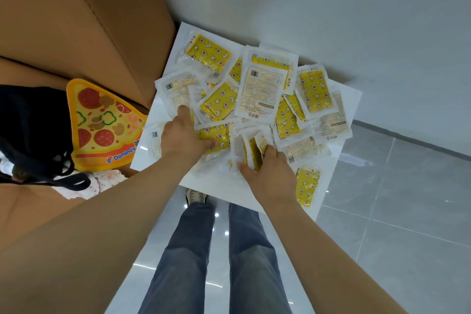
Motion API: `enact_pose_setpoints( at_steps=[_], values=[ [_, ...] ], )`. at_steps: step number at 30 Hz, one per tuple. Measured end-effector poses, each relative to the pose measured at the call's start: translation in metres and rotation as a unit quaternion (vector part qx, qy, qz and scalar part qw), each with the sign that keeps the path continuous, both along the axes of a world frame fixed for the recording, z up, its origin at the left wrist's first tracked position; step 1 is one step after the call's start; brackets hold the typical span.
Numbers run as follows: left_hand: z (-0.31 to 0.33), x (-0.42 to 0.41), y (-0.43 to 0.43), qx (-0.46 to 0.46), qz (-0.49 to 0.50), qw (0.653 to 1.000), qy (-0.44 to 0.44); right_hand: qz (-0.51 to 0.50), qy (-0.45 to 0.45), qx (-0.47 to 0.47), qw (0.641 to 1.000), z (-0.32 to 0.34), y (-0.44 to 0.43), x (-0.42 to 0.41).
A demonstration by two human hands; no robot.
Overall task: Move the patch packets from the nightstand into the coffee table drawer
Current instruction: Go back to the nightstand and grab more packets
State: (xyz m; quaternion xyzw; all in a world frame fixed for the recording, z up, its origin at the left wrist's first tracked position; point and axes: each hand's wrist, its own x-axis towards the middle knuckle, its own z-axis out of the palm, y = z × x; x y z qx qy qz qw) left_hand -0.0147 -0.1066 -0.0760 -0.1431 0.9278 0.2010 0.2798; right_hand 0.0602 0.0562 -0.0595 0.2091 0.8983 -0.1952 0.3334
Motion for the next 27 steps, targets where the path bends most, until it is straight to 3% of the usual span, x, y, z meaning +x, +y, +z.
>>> enact_pose_setpoints(
  at_steps=[6,16,27],
  values=[
    [0.003,-0.003,-0.005,0.136,0.093,0.985,-0.052,-0.020,-0.009,0.055,0.998,-0.007,-0.016,-0.004],
    [0.002,0.000,-0.009,0.175,0.109,0.974,-0.089,-0.023,-0.002,0.094,0.995,-0.016,-0.024,-0.004],
    [0.007,0.013,-0.026,0.148,0.112,0.979,-0.085,-0.025,0.004,0.109,0.994,-0.018,-0.028,-0.007]
  ],
)
